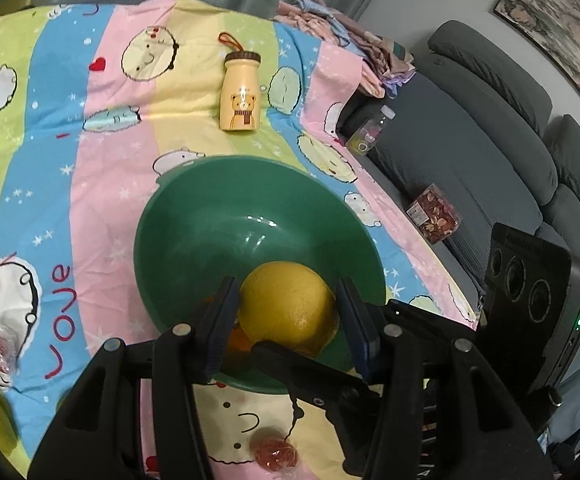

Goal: Organize fruits
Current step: 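Carry the lemon into the green basin and open the left tool, then withdraw the left tool from the basin toward the pear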

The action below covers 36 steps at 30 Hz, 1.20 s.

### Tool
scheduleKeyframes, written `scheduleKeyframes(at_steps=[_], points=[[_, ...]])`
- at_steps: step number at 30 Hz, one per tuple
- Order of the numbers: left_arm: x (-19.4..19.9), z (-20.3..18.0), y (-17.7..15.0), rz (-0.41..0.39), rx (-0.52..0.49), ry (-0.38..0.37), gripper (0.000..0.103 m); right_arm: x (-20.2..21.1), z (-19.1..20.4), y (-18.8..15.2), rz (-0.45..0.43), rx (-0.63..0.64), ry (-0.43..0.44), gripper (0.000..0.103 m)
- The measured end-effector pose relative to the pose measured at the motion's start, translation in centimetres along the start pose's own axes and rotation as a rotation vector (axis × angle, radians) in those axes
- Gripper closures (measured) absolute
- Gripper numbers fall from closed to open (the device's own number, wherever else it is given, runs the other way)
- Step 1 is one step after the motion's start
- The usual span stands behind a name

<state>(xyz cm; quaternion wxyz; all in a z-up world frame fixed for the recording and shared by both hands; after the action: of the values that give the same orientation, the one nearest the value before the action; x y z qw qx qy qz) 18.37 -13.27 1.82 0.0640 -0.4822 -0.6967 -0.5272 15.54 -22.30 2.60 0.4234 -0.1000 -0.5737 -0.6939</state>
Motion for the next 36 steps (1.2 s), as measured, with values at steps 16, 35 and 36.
scheduleKeyframes(at_steps=[16,35,36], points=[[1.1,1.5,-0.9,-0.001,0.063,0.042,0.022,2.0,-0.3,-0.4,-0.038,0.018,-0.076,0.039],[14.4,5.7,-7.5,-0.158,0.108,0.297,0.012,9.1,-2.8,-5.3,-0.096,-0.173,-0.056,0.034],[15.0,6.1,-8.0,-0.156,0.115,0.313,0.012,9.2,-2.7,-5.5,-0.093,-0.175,-0.053,0.034]])
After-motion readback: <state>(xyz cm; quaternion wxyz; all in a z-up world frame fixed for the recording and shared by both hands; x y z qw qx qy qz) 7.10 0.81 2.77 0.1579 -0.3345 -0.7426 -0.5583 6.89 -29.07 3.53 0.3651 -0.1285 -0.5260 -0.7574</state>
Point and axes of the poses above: each gripper's, at about its wrist camera, not at the fingertips, and x roughly against the way its jaws point, z to its left, y to its top, the point moved 1 cm from there along -x, roughly the way its jaws point, and after that the axes turned 3 degrees about -z, right-handed, at the moved point
